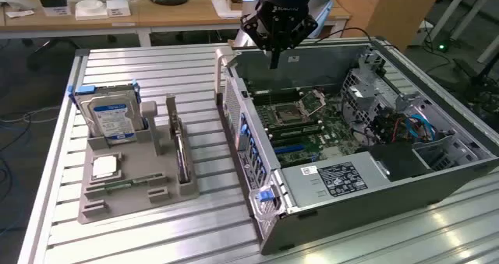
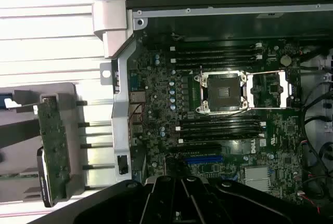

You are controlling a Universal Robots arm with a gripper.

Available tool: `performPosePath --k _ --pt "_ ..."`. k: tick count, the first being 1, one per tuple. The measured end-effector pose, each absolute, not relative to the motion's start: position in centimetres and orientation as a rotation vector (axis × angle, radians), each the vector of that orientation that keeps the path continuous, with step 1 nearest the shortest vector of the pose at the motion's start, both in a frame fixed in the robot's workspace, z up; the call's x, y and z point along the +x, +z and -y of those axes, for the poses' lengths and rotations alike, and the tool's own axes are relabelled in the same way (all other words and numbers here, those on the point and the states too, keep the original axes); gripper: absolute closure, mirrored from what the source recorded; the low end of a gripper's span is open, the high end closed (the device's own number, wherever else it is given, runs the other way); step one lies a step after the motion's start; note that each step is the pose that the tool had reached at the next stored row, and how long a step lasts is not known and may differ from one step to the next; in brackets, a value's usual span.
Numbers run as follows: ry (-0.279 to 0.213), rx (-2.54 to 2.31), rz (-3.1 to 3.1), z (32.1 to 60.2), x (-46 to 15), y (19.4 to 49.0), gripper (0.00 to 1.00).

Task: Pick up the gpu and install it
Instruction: 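Reach for the gpu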

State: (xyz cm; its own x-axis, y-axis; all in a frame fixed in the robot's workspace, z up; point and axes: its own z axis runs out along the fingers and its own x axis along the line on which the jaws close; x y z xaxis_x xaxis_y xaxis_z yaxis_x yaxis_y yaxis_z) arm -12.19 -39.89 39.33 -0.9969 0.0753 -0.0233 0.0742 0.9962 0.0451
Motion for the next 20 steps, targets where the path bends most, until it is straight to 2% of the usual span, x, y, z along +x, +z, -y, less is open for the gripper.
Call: performPosePath --k 20 --pt "0.069 0.117 -3.114 39.9 -15.3 39.3 0.89"
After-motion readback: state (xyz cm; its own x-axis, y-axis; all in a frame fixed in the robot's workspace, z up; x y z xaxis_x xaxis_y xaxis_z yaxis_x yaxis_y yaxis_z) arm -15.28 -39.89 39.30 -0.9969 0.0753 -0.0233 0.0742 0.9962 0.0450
